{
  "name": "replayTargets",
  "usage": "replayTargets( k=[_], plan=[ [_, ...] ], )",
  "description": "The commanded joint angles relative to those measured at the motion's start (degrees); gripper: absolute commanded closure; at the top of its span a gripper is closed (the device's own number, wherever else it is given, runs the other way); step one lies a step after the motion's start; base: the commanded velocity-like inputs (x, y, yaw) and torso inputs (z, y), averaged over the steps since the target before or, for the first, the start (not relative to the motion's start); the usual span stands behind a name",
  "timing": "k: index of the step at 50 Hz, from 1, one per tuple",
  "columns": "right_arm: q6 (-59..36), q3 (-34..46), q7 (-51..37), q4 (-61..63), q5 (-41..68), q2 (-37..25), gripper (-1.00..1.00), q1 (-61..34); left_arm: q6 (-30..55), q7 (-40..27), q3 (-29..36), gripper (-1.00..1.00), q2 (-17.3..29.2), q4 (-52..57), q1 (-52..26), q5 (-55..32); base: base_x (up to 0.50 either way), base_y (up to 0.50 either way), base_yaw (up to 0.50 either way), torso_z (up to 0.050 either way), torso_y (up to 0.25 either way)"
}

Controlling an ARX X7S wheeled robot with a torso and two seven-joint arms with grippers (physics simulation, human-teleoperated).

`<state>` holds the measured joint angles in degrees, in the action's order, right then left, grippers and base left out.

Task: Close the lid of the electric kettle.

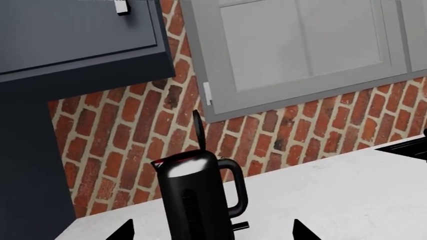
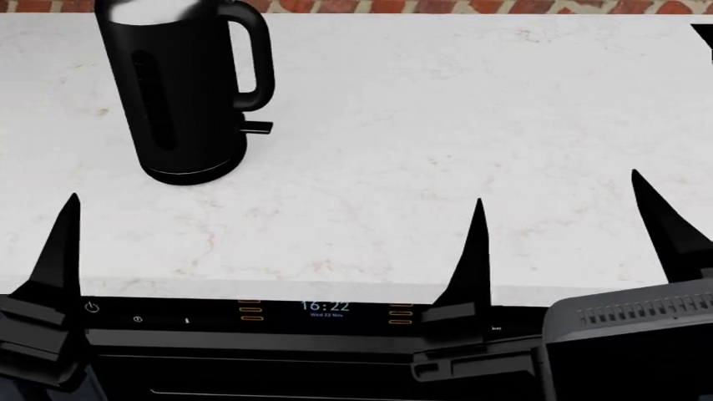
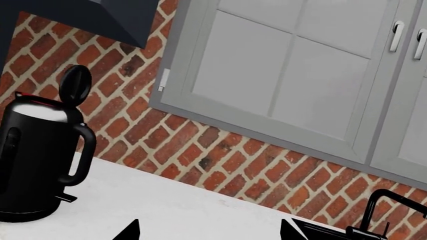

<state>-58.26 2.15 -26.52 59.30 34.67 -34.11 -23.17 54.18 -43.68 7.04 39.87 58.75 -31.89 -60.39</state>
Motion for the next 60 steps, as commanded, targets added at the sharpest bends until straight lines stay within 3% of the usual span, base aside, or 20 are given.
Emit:
replayTargets(
  k=[1,10,22,39,54,60],
  plan=[
    [1.3,0.9,-2.7,-0.1,3.5,-2.1,-1.00,-0.9,-1.3,-0.3,1.5,-1.00,0.7,-0.7,-0.2,0.1,0.00,0.50,0.00,0.000,0.000],
    [1.0,-0.1,-5.2,-0.6,6.2,-2.6,-1.00,-2.0,-3.0,0.3,2.2,-1.00,1.3,-1.2,2.0,1.8,0.00,0.50,0.00,0.000,0.000],
    [1.9,0.4,-5.9,-0.4,8.2,-3.2,-1.00,-2.6,-3.4,-0.1,3.0,-1.00,1.6,-1.5,1.4,1.3,0.00,0.00,0.00,0.000,0.000],
    [3.5,5.0,-7.9,0.0,7.4,-5.8,-1.00,-3.8,-4.8,-0.3,3.2,-1.00,2.4,-1.8,1.7,1.4,0.47,0.14,0.00,0.000,0.000],
    [6.2,3.2,-9.9,-0.9,9.9,-7.0,-1.00,-2.7,-4.8,-1.4,3.9,-1.00,3.2,-1.5,1.1,0.4,0.47,0.32,0.00,0.000,0.001],
    [7.5,0.8,-10.4,-2.0,12.2,-6.6,-1.00,-1.7,-5.1,-1.7,4.1,-1.00,3.4,-1.4,1.1,0.3,0.00,0.00,0.00,0.000,0.000]
  ],
)
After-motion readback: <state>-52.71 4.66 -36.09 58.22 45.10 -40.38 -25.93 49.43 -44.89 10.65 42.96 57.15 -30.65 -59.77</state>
